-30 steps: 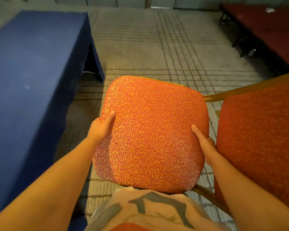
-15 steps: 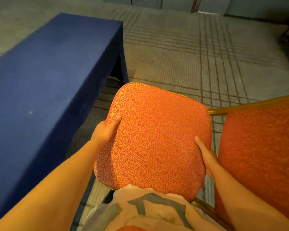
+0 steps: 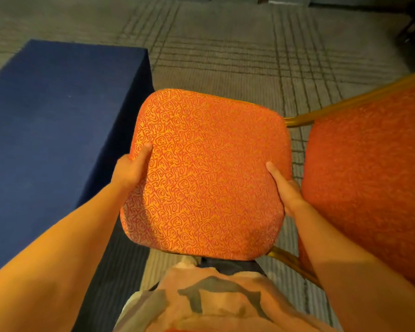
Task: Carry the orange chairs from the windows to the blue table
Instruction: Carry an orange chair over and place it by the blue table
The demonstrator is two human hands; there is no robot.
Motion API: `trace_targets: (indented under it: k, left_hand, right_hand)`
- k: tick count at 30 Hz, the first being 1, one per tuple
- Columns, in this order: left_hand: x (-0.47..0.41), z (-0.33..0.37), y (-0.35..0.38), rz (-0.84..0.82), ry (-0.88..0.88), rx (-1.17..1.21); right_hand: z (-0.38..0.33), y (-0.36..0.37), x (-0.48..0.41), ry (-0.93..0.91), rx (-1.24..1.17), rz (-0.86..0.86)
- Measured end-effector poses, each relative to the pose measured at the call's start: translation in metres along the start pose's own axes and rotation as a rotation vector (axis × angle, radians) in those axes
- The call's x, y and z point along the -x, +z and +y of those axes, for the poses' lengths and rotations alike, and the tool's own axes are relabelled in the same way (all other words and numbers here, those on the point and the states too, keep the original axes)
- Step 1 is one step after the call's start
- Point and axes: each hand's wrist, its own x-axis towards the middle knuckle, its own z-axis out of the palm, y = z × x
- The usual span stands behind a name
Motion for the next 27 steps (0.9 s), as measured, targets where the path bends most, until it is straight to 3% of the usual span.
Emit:
trace_targets:
  k: [13, 27]
  left_hand:
    - [-0.157, 0.051, 0.079, 0.085, -0.158, -0.087]
    - [-0.312, -0.039, 0.133, 0.124, -0.359, -0.172]
  right_hand:
    - [-0.088, 0.051, -0.202, 0.151, 0.095, -0.019]
    - [-0.027, 0.13, -0.344, 0.348, 0.17, 0.032]
